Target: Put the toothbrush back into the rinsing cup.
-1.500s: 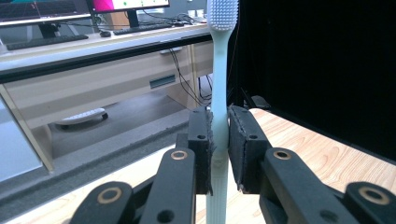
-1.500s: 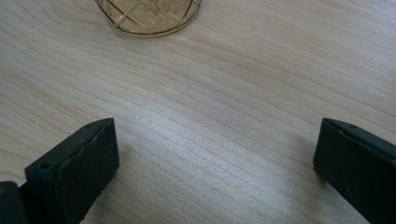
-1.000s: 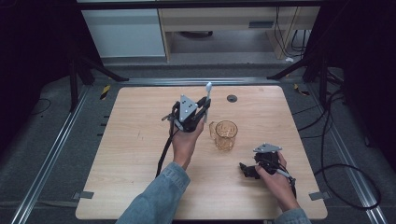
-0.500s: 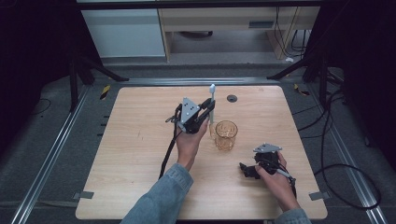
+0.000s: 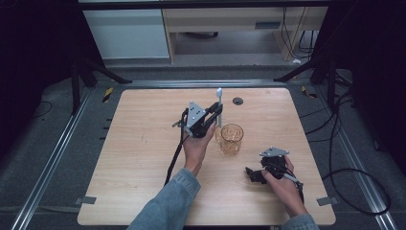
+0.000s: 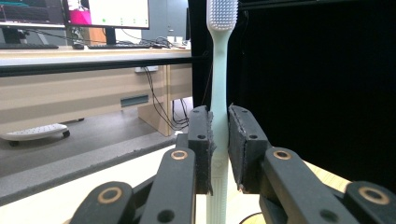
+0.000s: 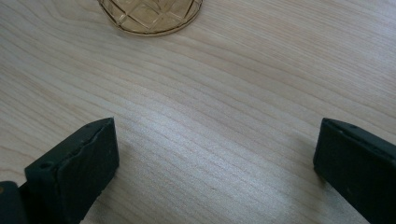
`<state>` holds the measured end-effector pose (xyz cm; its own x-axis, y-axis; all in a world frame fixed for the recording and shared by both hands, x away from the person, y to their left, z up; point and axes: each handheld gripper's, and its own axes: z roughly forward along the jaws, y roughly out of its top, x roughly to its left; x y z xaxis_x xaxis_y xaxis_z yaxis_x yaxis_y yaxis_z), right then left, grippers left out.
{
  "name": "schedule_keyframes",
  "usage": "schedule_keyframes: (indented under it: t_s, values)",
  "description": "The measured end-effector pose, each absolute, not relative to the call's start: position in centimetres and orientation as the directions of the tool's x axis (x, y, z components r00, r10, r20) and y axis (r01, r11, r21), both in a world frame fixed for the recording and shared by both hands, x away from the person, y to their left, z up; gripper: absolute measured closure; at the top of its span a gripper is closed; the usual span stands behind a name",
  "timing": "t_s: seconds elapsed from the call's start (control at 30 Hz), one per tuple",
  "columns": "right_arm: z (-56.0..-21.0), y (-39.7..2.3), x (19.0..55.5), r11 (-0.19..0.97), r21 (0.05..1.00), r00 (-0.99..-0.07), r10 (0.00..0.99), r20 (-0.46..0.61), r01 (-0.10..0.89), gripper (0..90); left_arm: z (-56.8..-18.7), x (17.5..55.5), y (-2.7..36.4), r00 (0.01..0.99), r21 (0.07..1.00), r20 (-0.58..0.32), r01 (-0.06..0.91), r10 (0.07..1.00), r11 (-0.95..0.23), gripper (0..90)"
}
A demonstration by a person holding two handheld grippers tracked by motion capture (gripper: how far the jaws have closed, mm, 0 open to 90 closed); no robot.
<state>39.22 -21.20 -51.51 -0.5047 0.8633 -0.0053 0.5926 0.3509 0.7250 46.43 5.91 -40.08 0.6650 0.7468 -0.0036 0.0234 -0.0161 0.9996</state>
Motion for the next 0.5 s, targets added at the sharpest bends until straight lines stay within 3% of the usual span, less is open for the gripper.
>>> schedule_keyframes:
  t_s: [0.5]
  values:
    - [-51.51,-21.21,39.22,0.351,0.725,-0.505,0.863,-0.006,0.593,0.4,-41.03,46.78,6.22,0.657,0.999,-0.010,0.031,0.754,-0.014,78.8]
